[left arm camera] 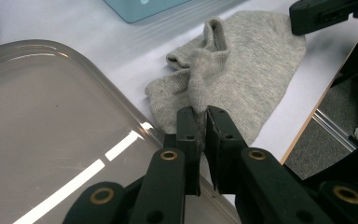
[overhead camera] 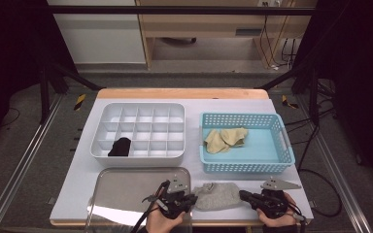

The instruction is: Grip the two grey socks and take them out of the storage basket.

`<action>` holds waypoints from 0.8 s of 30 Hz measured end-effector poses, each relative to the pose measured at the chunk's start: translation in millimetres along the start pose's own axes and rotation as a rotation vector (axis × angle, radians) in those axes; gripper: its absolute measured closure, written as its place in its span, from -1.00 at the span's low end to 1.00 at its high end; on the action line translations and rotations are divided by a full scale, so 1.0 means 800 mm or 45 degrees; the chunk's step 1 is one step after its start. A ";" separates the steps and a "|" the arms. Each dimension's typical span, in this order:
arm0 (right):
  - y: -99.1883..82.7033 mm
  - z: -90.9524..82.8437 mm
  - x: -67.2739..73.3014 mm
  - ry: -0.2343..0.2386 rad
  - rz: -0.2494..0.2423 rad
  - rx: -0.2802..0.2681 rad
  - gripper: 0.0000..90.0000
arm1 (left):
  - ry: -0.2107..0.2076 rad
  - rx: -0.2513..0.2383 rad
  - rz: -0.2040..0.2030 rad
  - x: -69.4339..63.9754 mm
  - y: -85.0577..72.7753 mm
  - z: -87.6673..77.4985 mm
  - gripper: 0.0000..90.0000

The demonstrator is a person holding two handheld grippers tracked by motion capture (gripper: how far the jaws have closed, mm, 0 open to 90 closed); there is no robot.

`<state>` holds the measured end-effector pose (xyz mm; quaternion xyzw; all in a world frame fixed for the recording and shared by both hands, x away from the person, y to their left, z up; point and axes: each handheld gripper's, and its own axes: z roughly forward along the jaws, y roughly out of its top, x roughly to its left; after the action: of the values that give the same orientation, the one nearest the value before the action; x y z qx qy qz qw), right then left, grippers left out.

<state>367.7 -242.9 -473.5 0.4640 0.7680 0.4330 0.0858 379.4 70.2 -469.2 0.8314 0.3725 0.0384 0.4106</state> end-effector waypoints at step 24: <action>0.003 0.004 -0.002 -0.061 -0.020 -0.064 0.67 | 0.134 -0.014 0.039 0.011 0.012 -0.003 0.42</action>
<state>371.7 -241.7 -474.2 0.4660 0.7583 0.4401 0.1192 390.7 73.5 -462.8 0.8316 0.3805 0.0905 0.3943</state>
